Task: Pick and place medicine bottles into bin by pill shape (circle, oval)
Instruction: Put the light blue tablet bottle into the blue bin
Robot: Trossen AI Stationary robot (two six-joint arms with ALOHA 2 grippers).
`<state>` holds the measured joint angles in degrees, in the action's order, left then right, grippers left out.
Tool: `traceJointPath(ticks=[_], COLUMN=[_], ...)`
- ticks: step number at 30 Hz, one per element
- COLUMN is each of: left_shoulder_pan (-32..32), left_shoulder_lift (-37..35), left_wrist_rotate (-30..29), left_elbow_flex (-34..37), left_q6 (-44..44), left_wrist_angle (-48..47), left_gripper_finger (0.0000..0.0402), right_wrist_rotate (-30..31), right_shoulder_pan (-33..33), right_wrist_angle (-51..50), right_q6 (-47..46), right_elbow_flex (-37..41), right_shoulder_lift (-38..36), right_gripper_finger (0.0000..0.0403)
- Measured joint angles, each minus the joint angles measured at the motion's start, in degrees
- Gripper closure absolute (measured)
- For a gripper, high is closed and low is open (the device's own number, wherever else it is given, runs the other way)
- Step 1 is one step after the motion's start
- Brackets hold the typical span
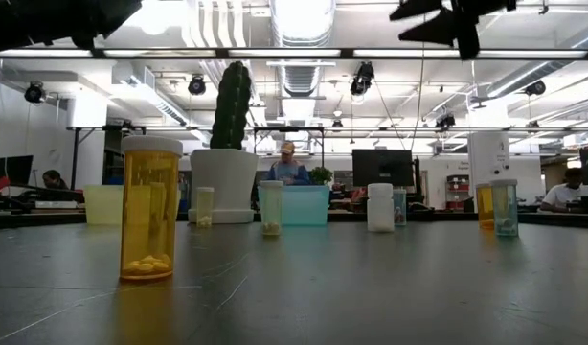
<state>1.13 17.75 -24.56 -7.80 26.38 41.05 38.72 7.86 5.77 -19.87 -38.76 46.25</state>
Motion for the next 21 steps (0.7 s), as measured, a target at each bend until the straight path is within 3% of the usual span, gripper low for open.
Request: traceJointPath(ticks=[7,12,21], left_shoulder_pan=[0.0,0.0,0.0], left_shoulder_lift=[-0.7,-1.3,-3.7], left_wrist_rotate=[0.0,0.0,0.0], left_elbow_flex=[1.8,1.5,1.6], left_q6=[0.5,1.0,1.0], left_wrist_angle=[0.3,5.6,6.1], left_gripper_finger=[0.0214,0.0214,0.0214], right_wrist_rotate=[0.3,0.3,-1.2], right_shoulder_pan=[0.0,-1.2,-6.9], right_wrist_angle=[-8.6,-10.9,-23.2], right_q6=[-6.0,-6.1,-8.4], right_elbow_flex=[-8.2,-13.8,-26.3], right_shoulder_lift=[7.3,11.8,21.0], right_gripper_finger=[0.0209,0.0209,0.0209])
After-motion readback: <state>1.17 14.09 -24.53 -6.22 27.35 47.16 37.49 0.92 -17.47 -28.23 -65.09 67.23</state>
